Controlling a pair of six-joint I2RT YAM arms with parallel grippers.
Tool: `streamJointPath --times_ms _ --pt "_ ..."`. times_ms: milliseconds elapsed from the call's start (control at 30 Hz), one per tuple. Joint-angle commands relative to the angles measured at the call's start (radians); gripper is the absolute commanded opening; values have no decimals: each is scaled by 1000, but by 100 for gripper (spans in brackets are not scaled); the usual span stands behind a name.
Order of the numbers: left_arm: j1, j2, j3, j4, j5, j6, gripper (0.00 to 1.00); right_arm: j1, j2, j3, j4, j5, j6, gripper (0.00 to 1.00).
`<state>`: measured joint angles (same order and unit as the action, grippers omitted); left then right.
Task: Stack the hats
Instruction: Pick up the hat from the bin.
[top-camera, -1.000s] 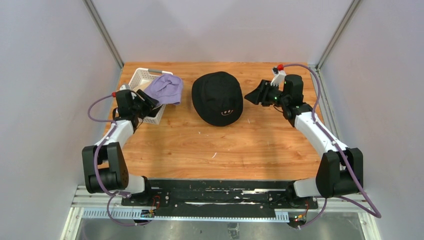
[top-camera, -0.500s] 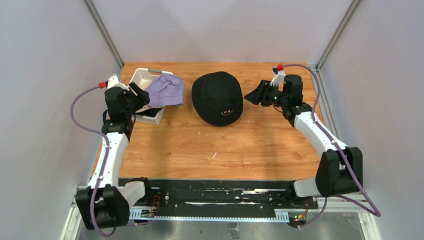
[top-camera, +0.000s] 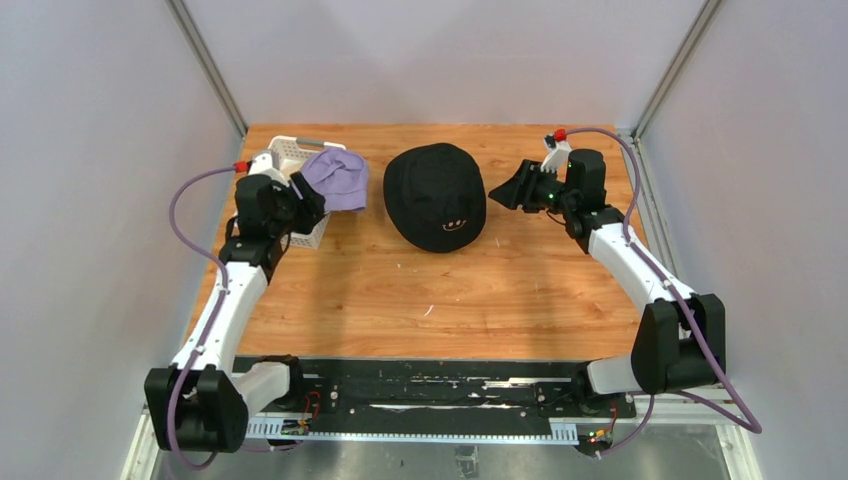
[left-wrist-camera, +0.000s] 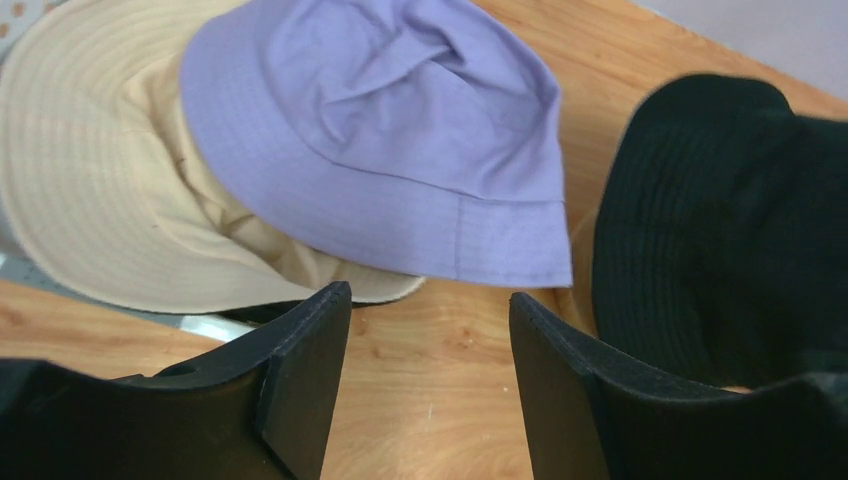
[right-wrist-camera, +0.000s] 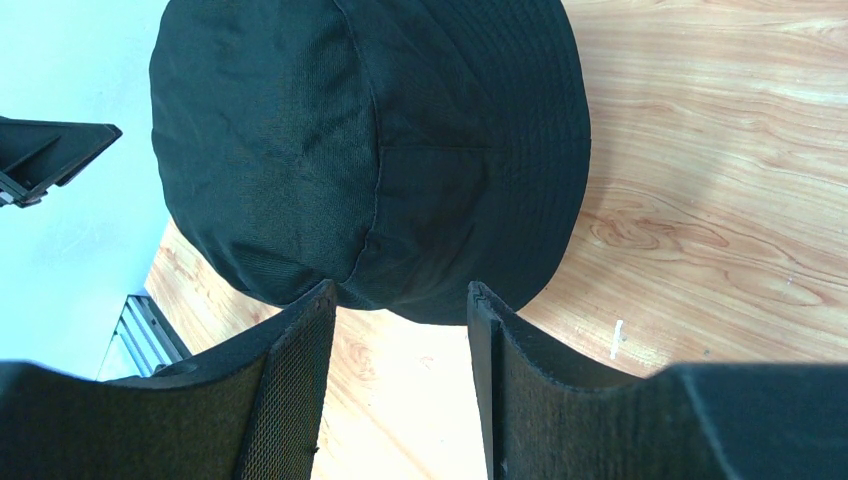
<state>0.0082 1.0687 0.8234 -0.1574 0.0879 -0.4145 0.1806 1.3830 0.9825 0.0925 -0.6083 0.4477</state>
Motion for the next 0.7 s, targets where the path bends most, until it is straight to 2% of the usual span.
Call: streamJointPath --times_ms 0,200,433,667 --pt "-111 1 51 21 -96 80 63 22 -16 3 10 0 -8 51" --pt "-265 88 98 4 -278 229 63 22 -23 6 3 5 -13 51" --pt "-379 228 155 -26 -498 371 64 21 -33 6 -7 9 -21 51" --pt "-418 258 156 0 -588 433 64 22 -36 1 -5 9 -21 51"
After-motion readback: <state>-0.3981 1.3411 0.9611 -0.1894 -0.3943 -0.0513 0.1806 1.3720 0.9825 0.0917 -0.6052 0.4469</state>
